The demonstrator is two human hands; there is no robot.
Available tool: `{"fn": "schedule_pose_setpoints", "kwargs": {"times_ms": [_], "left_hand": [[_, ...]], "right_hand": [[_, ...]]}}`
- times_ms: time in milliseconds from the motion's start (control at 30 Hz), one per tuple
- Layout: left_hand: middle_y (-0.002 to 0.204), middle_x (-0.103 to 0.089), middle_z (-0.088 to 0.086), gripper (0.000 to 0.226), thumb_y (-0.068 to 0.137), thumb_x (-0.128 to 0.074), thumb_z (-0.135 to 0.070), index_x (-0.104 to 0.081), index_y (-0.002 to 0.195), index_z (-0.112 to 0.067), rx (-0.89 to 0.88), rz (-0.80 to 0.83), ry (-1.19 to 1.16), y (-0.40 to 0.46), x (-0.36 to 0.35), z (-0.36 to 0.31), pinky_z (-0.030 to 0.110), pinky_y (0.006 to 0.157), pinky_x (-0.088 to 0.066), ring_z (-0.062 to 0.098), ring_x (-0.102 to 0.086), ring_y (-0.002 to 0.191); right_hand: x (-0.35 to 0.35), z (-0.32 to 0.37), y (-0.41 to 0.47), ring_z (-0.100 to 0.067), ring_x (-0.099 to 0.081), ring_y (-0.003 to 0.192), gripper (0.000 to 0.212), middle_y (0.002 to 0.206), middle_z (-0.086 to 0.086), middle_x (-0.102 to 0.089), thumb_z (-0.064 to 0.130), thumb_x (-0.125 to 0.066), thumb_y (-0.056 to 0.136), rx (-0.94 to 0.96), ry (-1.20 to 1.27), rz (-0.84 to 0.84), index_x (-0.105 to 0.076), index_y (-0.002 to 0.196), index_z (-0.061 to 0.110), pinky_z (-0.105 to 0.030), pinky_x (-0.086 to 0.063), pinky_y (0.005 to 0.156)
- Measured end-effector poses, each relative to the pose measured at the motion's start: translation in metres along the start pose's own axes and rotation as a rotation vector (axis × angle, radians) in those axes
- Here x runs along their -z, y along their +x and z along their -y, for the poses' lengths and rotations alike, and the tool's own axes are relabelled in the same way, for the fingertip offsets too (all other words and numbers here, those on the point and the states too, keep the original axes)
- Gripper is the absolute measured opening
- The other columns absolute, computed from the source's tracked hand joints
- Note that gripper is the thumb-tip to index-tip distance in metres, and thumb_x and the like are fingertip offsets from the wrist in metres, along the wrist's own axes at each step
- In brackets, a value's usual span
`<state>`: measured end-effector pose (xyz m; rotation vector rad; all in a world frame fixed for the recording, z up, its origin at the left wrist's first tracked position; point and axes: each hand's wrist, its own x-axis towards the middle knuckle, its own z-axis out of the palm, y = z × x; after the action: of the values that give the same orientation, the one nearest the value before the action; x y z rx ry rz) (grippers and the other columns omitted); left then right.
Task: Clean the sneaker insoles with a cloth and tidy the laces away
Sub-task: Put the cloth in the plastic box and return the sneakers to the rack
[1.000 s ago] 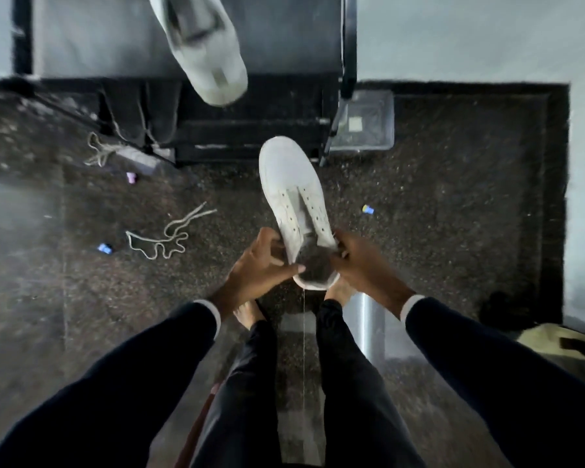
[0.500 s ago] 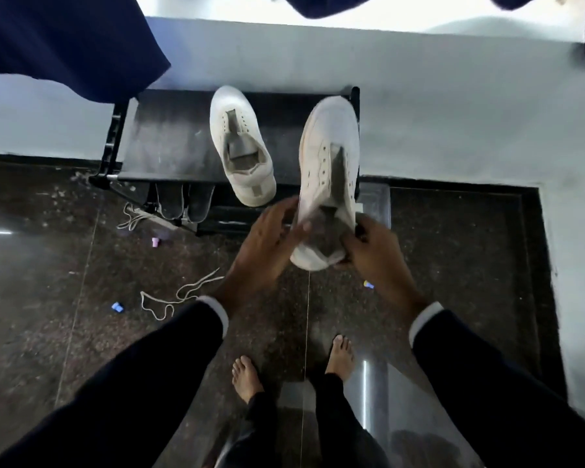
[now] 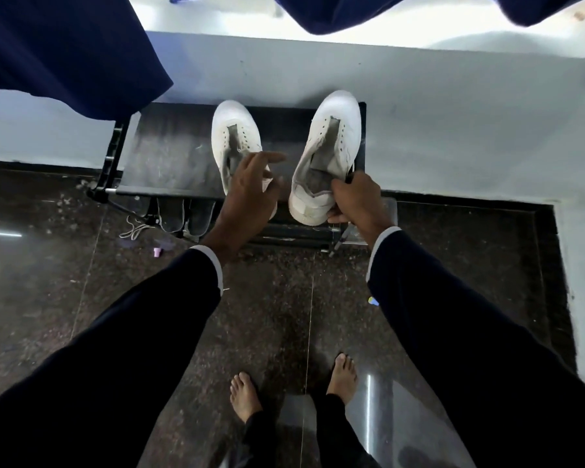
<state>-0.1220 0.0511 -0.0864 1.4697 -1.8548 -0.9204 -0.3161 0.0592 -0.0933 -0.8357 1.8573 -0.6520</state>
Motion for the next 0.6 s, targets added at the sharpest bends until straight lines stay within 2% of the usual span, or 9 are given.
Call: {"fn": "schedule_pose_setpoints", "kwargs": {"times_ms": [133,167,233,300,400,467,500,567,600], "left_hand": [[0.119,-0.054,0.001,0.027,0.094,-0.056,-0.001,-0.066,0.117,-0.011,-0.039,-0.087,0.066,-0.004,0.012,0.003,0.024,0.089,-0.054,0.020,-0.065,0.098],[0.119,-0.054,0.001,0.027,0.093,-0.057,0.000,-0.066,0.116,-0.012,-0.023,-0.110,0.076,-0.004,0.015,0.006,0.025,0.090,-0.054,0.020,-0.065,0.100],[0.123,-0.051,-0.001,0.028,0.091,-0.060,-0.006,-0.063,0.117,-0.016,0.047,-0.155,0.075,-0.004,0.020,0.013,0.040,0.091,-0.056,0.024,-0.063,0.107],[0.127,-0.048,0.001,0.035,0.088,-0.067,-0.020,-0.058,0.122,-0.019,0.119,-0.197,0.100,-0.002,0.025,0.021,0.050,0.091,-0.054,0.026,-0.057,0.114],[0.133,-0.043,0.009,0.062,0.079,-0.066,-0.040,-0.049,0.132,-0.013,0.251,-0.227,0.130,0.001,0.028,0.030,0.052,0.100,-0.048,0.024,-0.047,0.119],[0.136,-0.040,0.015,0.080,0.071,-0.058,-0.050,-0.044,0.137,-0.006,0.343,-0.205,0.083,0.004,0.027,0.036,0.048,0.105,-0.042,0.024,-0.041,0.122],[0.137,-0.039,0.017,0.085,0.069,-0.059,-0.050,-0.042,0.139,-0.004,0.384,-0.185,0.039,0.007,0.026,0.038,0.048,0.107,-0.040,0.027,-0.040,0.126],[0.142,-0.035,0.021,0.086,0.075,-0.075,-0.034,-0.035,0.144,-0.001,0.443,-0.106,-0.026,0.019,0.027,0.045,0.053,0.112,-0.037,0.036,-0.037,0.134],[0.144,-0.033,0.022,0.086,0.079,-0.079,-0.024,-0.032,0.147,0.000,0.460,-0.051,-0.034,0.025,0.029,0.048,0.054,0.114,-0.034,0.038,-0.035,0.138]], "right_hand": [[0.007,-0.001,0.002,-0.023,-0.075,0.073,0.050,0.115,-0.013,-0.067,0.040,-0.065,0.095,-0.039,-0.010,0.065,-0.046,0.130,0.009,-0.032,-0.061,0.052],[0.009,0.000,0.001,-0.024,-0.074,0.078,0.052,0.116,-0.012,-0.067,0.044,-0.063,0.096,-0.022,-0.062,0.060,-0.045,0.130,0.010,-0.032,-0.061,0.053],[0.014,0.004,-0.002,-0.025,-0.071,0.091,0.059,0.119,-0.010,-0.064,0.055,-0.058,0.095,0.116,-0.304,-0.027,-0.044,0.132,0.012,-0.037,-0.062,0.063],[0.016,0.011,-0.003,-0.027,-0.063,0.105,0.063,0.125,-0.012,-0.056,0.057,-0.057,0.095,0.302,-0.528,-0.189,-0.042,0.135,0.011,-0.037,-0.055,0.072],[0.008,0.033,-0.010,-0.030,-0.053,0.118,0.051,0.133,-0.016,-0.048,0.037,-0.062,0.097,0.599,-0.515,-0.290,-0.046,0.136,0.010,-0.038,-0.052,0.083],[-0.011,0.049,-0.012,-0.032,-0.051,0.119,0.047,0.131,-0.017,-0.049,0.026,-0.064,0.094,0.751,-0.518,-0.234,-0.050,0.136,0.009,-0.040,-0.049,0.091],[-0.021,0.056,-0.011,-0.032,-0.051,0.119,0.048,0.130,-0.016,-0.050,0.024,-0.063,0.093,0.763,-0.547,-0.163,-0.050,0.137,0.009,-0.040,-0.046,0.095],[-0.043,0.069,-0.004,-0.031,-0.049,0.121,0.055,0.131,-0.015,-0.050,0.027,-0.064,0.092,0.678,-0.607,0.009,-0.047,0.142,0.011,-0.041,-0.041,0.104],[-0.053,0.076,-0.001,-0.030,-0.051,0.122,0.059,0.132,-0.014,-0.050,0.030,-0.064,0.090,0.627,-0.640,0.057,-0.044,0.144,0.012,-0.045,-0.040,0.108]]}}
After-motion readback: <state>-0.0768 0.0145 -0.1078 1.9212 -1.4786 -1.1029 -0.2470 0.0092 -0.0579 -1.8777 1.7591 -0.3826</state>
